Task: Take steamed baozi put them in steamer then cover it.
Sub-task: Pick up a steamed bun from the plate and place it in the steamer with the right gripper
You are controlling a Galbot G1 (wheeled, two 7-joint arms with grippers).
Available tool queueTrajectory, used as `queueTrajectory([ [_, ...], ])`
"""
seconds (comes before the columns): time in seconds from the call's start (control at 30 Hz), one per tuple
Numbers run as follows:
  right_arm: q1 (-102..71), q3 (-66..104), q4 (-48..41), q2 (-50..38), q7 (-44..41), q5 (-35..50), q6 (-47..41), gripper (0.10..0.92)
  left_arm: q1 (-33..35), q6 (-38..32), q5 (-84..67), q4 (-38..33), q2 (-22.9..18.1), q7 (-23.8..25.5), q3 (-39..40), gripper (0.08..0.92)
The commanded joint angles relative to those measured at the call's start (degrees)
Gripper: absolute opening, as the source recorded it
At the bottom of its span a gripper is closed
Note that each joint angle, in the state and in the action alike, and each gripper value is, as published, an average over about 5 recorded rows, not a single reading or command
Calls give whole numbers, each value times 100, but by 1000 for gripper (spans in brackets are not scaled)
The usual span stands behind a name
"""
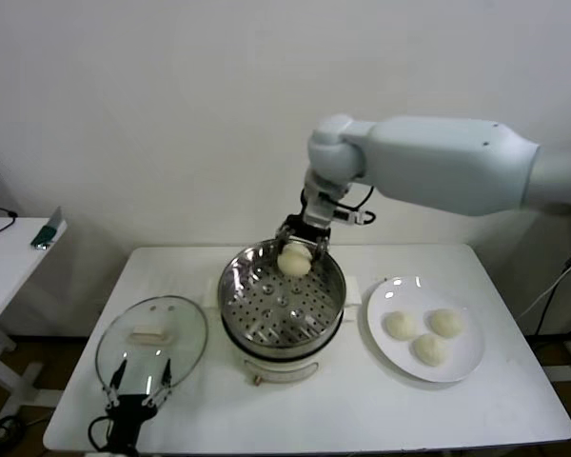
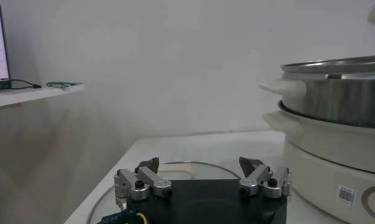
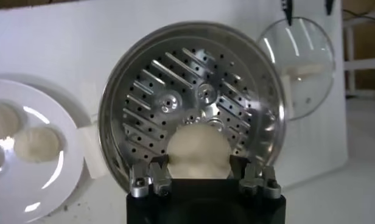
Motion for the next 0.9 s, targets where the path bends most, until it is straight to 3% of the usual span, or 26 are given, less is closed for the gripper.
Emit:
queueTrajectory([
  [0.03,-955,106,-793,370,241,-1053,390,679,-3,-3,14,25,-10,-13,9,823],
  [0.4,-1622,723,-2267,873,596,-1342,620,679,-87,-14,24,148,-45,-48,34,823],
  [0.7,-1601,608,-2437,1113,568,-816,661,679,-76,-33,10,132,-54,-70,11,823],
  [0.9,-1231,463,-2137,913,530,-355,673,777,-53,-34,33,83,-72,-69,24,823],
])
